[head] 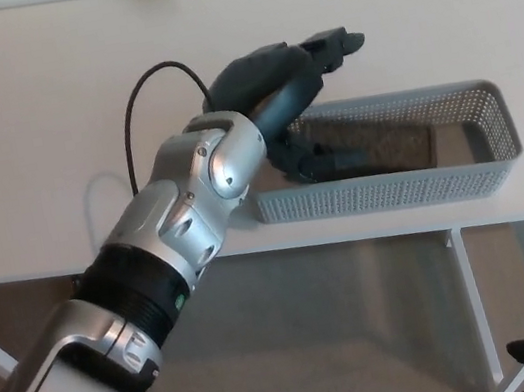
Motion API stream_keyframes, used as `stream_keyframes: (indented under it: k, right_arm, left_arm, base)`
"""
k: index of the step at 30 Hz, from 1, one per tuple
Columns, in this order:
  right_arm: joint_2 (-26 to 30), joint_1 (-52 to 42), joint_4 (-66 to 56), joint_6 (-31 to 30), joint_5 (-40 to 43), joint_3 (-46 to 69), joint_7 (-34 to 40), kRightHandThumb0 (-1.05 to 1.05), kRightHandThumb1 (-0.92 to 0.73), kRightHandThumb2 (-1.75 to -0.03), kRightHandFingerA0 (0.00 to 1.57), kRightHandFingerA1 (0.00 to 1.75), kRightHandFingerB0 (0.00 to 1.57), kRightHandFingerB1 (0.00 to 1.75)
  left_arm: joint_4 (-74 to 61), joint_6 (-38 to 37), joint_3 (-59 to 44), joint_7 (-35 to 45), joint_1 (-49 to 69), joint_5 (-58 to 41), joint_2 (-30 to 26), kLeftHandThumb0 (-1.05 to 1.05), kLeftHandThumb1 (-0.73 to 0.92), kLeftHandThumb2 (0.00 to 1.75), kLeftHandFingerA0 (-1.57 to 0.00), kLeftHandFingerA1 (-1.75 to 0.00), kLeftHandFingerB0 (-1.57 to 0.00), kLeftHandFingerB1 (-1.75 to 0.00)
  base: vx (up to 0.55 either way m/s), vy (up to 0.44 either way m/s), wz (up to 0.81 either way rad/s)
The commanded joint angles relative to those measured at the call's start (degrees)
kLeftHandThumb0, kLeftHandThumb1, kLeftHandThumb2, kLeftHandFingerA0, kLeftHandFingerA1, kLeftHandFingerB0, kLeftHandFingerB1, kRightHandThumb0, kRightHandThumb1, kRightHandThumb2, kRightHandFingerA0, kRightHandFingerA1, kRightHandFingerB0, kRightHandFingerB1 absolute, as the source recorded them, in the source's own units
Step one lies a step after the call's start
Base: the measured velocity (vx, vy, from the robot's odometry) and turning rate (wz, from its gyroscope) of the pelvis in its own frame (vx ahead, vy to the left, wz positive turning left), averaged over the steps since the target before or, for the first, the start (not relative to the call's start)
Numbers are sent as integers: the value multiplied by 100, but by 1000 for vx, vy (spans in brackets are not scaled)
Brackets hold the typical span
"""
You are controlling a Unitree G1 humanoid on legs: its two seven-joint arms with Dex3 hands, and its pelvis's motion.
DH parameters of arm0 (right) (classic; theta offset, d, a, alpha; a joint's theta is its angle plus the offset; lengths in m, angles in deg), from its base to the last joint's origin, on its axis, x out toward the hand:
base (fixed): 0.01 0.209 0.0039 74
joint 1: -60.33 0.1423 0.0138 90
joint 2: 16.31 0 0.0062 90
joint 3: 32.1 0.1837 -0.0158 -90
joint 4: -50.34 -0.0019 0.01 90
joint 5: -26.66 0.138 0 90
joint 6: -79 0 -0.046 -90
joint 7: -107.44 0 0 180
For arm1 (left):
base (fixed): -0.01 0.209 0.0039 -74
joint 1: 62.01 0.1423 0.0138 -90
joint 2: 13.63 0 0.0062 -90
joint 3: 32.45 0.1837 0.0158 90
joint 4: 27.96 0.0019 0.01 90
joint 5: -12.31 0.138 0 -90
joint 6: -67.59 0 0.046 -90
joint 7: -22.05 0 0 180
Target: The robot walks towards a desk on which an eraser is kept on the left hand side and a container is kept on the right hand side. The robot picks up the eraser using its left hand and places it in the container.
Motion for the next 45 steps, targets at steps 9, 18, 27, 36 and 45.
stream_keyframes:
  k: [9,18,27,36,45]
  right_arm:
    - [178,52,28,-40,-31,20,-54,-40,-74,-60,50,60,44,52]
    - [298,130,-38,-134,-88,9,-105,-47,-58,-90,50,70,39,60]
    - [326,244,196,-148,-59,5,-173,-39,-74,-60,51,62,44,52]
    - [319,250,424,-37,-15,40,-157,-36,-75,-61,50,62,44,54]
    - [314,-67,455,157,-198,-50,-23,-40,-75,-61,53,64,44,53]
  left_arm:
    - [-2000,465,-181,1110,604,128,-811,-102,80,65,0,0,0,0]
    - [-8303,622,-2122,2453,3385,-3356,-1916,-77,53,86,-6,-26,-20,-43]
    - [-8704,-756,-5828,6380,8543,-8396,-2888,-96,85,67,-28,-30,-30,-33]
    - [-6770,131,-7670,8621,9514,-9734,-2671,-103,92,75,-43,-34,-36,-32]
    - [-4743,-771,-4868,7340,9074,-6052,-3083,-85,80,72,-39,-37,-30,-31]
  base:
    - [0,0,0]
    - [0,0,0]
    - [0,0,0]
    - [0,0,0]
    - [0,0,0]
